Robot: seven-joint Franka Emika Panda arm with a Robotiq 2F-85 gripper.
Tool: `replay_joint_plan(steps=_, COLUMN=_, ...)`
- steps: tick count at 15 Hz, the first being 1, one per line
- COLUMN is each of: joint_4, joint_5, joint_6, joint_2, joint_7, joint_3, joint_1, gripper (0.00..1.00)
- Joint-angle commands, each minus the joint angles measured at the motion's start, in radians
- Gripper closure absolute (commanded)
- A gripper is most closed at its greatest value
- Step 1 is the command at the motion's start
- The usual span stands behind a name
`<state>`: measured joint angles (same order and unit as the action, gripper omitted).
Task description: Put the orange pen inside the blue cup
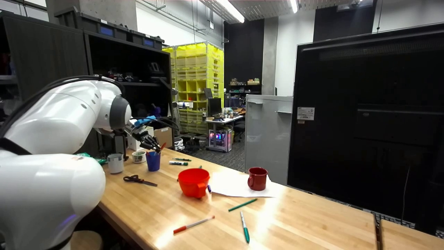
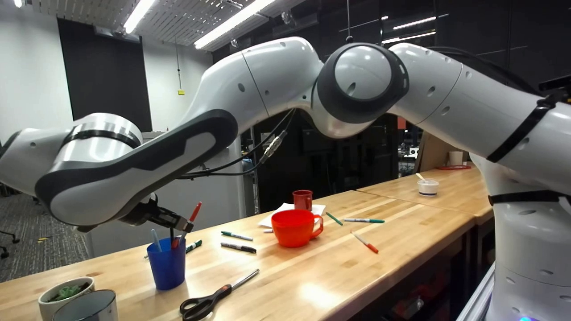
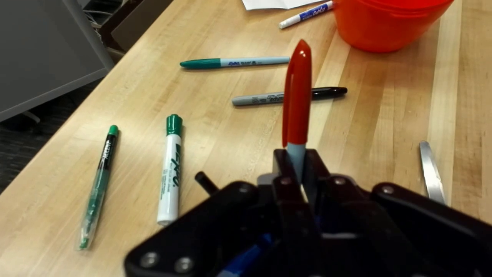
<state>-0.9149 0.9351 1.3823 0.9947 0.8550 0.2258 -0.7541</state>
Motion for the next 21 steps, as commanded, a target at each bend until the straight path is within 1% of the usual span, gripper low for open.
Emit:
replay_joint_plan(steps=1, joint_4=0.076, joint_5=0.002, joint_6=-0.037, joint_2=0.041, joint_7=0.038, joint_3=-0.007, joint_1=-0.015, gripper=0.97)
replay_joint_plan(steps=2, joint_4=0.081, joint_5=0.003, joint_6=-0.038, joint_2=0.045, joint_7=0.035, joint_3=-0.007, joint_1=-0.014, gripper=0.68)
replay_joint_plan(steps=4, joint_4=0.093, joint_5=0.002, joint_6=-0.042, joint_2=0.051, joint_7=0.038, joint_3=-0.007, joint_1=-0.014, gripper=0.6)
replay_joint_plan(steps=5, joint_4=0.1, joint_5=0.002, joint_6=-0.045, joint_2=0.055, joint_7=0.039, joint_3=-0.007, joint_1=-0.014, gripper=0.54)
replay_joint_plan(steps=10, joint_4=0.126, joint_5=0.0, joint_6=-0.054, joint_2=0.068, joint_7=0.043, joint_3=-0.007, joint_1=-0.011, gripper=0.2)
replay_joint_plan(steps=11, joint_4=0.109, joint_5=-0.031, joint_6=-0.041, joint_2=0.056, joint_7=0.043, joint_3=-0.043, joint_1=-0.024, gripper=0.14)
replay_joint_plan(steps=12, joint_4=0.109, joint_5=-0.037, joint_6=-0.041, joint_2=0.055, joint_7=0.042, joint_3=-0.046, joint_1=-0.024, gripper=0.06)
replay_joint_plan(steps=13, joint_4=0.11, joint_5=-0.043, joint_6=-0.041, joint_2=0.055, joint_7=0.041, joint_3=-0.052, joint_1=-0.027, gripper=0.02)
replay_joint_plan(steps=14, joint_4=0.108, joint_5=-0.048, joint_6=-0.04, joint_2=0.054, joint_7=0.041, joint_3=-0.057, joint_1=-0.028, gripper=0.0)
replay_joint_plan(steps=21, joint_4=0.114, joint_5=-0.079, joint_6=-0.04, joint_2=0.055, joint_7=0.046, joint_3=-0.075, joint_1=-0.034, gripper=0.0)
